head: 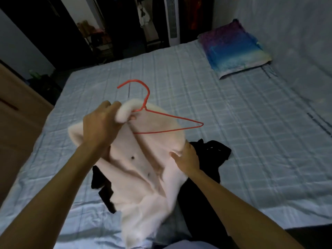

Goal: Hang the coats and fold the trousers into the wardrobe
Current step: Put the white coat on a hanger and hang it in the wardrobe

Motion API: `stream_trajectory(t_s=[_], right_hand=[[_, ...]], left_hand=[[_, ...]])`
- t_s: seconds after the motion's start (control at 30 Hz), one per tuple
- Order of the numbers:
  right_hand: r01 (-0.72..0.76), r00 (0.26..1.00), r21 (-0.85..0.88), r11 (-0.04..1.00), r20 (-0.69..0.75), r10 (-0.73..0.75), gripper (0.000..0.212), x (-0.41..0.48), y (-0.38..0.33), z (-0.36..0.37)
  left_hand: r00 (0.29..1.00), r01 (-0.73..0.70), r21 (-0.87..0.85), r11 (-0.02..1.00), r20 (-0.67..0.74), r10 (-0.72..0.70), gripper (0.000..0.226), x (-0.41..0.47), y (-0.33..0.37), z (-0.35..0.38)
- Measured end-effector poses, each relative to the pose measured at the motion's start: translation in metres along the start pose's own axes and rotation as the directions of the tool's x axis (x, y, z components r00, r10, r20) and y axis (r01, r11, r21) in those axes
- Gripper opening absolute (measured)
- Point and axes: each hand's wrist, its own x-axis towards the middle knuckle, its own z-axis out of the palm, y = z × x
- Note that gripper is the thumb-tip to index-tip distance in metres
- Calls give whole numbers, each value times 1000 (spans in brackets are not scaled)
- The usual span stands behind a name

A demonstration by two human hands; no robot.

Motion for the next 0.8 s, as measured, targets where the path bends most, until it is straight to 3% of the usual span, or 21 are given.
stream_trajectory(t_s=[0.17,0.37,0.53,0.67,0.8], right_hand=[[13,998,-79,997,-53,-18,35,1,-17,13],[126,966,-115,985,-213,-149,32,32,-70,-55],[246,883,-256,935,-338,-325,18,53,-143,-112],[306,791,-462,833,-363,-492,21,50,-211,-145],[314,717,-562,765,-388,-580,25,39,-257,-155]], left_hand=[[999,24,9,1000,-48,-24,55,-12,-18,-19],[993,-88,54,995,-73,92,27,-13,-67,-35],[983,-150,74,986,-99,157,40,-6,-107,-44],[999,-20,142,990,-23,24,54,3,-114,-43],[987,159,148,976,-52,-153,31,17,-108,-39]])
